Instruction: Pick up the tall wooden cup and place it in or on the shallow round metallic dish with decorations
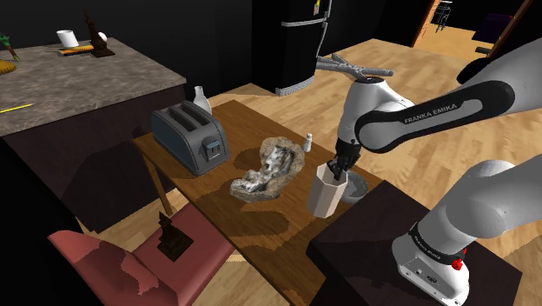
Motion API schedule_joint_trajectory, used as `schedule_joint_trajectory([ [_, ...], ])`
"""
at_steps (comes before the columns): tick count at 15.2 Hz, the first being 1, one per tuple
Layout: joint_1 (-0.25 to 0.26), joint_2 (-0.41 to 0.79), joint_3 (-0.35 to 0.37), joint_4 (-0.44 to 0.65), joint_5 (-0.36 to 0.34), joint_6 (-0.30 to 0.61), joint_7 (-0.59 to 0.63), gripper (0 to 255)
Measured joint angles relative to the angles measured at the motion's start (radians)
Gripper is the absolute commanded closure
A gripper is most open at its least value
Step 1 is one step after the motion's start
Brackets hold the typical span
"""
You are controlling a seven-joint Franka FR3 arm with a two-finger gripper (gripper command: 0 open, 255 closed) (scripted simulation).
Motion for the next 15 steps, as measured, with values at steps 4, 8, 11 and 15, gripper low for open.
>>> schedule_joint_trajectory([
  [4, -0.036, -0.043, -0.048, 0.014, -0.033, -0.059, -0.053, 255],
  [8, -0.106, -0.050, -0.126, 0.035, -0.094, -0.089, -0.149, 255],
  [11, -0.161, -0.049, -0.189, 0.066, -0.142, -0.119, -0.227, 255],
  [15, -0.221, -0.011, -0.259, 0.114, -0.194, -0.127, -0.316, 255],
])
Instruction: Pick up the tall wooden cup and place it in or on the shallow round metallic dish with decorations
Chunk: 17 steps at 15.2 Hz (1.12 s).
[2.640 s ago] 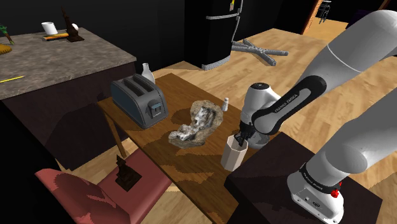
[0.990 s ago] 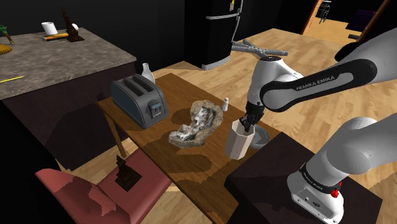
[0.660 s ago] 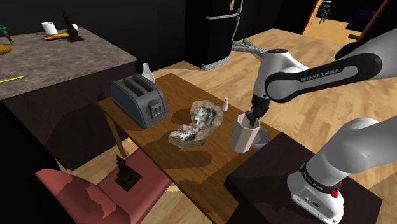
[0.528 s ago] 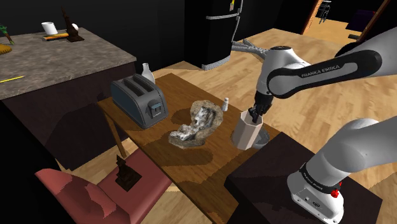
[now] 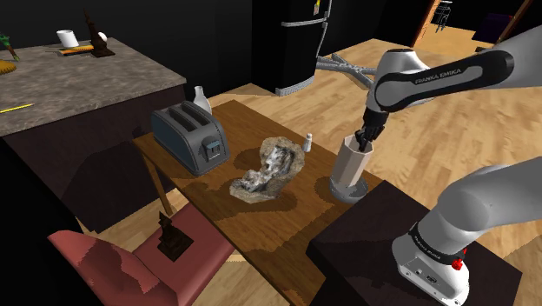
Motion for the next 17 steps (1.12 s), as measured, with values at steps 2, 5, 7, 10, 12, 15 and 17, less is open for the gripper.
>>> schedule_joint_trajectory([
  [2, -0.031, 0.025, -0.040, 0.047, -0.026, -0.020, -0.052, 255],
  [5, -0.072, 0.066, -0.099, 0.096, -0.058, -0.025, -0.128, 255],
  [7, -0.090, 0.097, -0.129, 0.147, -0.071, -0.043, -0.170, 255],
  [10, -0.097, 0.136, -0.145, 0.155, -0.076, -0.011, -0.189, 255],
  [12, -0.098, 0.150, -0.148, 0.144, -0.077, 0.014, -0.191, 255],
  [15, -0.099, 0.177, -0.152, 0.121, -0.078, 0.063, -0.192, 255],
  [17, -0.098, 0.198, -0.154, 0.111, -0.077, 0.094, -0.192, 255],
])
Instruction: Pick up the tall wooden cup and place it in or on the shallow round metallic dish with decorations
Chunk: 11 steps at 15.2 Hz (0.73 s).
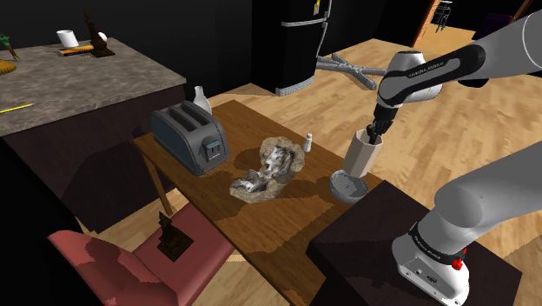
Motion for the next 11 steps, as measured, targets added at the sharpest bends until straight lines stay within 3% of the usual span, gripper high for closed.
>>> schedule_joint_trajectory([
  [11, 0.002, 0.127, -0.011, -0.058, 0.006, 0.184, -0.004, 255],
])
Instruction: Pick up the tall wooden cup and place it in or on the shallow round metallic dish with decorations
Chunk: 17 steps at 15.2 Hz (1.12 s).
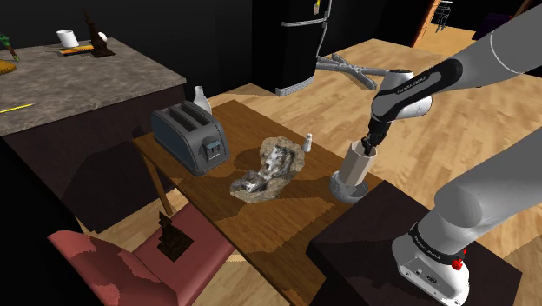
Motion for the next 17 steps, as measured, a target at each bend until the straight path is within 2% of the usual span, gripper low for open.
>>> schedule_joint_trajectory([
  [4, 0.003, 0.057, -0.002, -0.012, 0.007, 0.069, -0.002, 255],
  [11, 0.003, 0.069, -0.003, -0.014, 0.008, 0.083, -0.004, 255],
  [12, 0.003, 0.069, -0.003, -0.014, 0.008, 0.083, -0.004, 0],
  [17, 0.003, 0.068, -0.003, -0.013, 0.008, 0.083, -0.004, 0],
])
